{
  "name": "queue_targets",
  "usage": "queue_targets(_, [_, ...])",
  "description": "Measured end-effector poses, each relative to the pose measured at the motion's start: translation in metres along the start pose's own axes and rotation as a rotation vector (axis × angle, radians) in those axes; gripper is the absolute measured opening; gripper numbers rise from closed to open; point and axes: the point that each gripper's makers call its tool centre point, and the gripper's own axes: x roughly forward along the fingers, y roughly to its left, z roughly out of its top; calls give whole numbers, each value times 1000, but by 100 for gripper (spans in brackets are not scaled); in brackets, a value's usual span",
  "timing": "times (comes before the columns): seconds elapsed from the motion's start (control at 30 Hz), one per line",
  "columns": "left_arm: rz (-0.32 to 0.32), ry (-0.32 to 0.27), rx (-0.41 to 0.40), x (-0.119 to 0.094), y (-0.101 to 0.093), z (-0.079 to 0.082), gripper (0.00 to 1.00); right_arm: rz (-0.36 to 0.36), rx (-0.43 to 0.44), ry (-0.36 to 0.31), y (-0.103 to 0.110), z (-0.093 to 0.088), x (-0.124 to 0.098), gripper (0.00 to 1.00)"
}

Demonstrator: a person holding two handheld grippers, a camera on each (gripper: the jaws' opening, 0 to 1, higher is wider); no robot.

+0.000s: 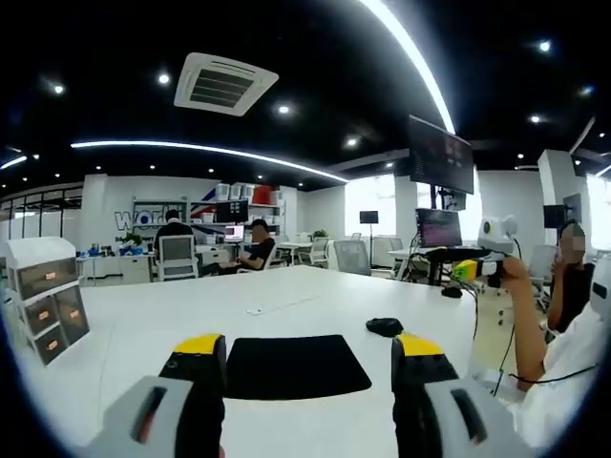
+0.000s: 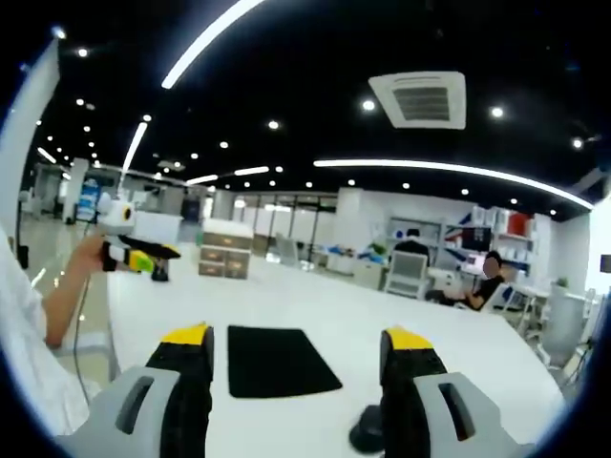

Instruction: Arrange the mouse and mouse pad neatly on the desk surface

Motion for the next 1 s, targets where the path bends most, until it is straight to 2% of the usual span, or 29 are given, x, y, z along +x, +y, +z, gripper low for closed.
queue_targets(0.37, [9, -11, -3, -2, 6, 5, 70, 17, -5, 17, 5, -5, 7, 68])
queue_targets(1.0, [5, -11, 7, -4, 1, 4, 69, 21, -14, 21, 8, -7, 6, 68])
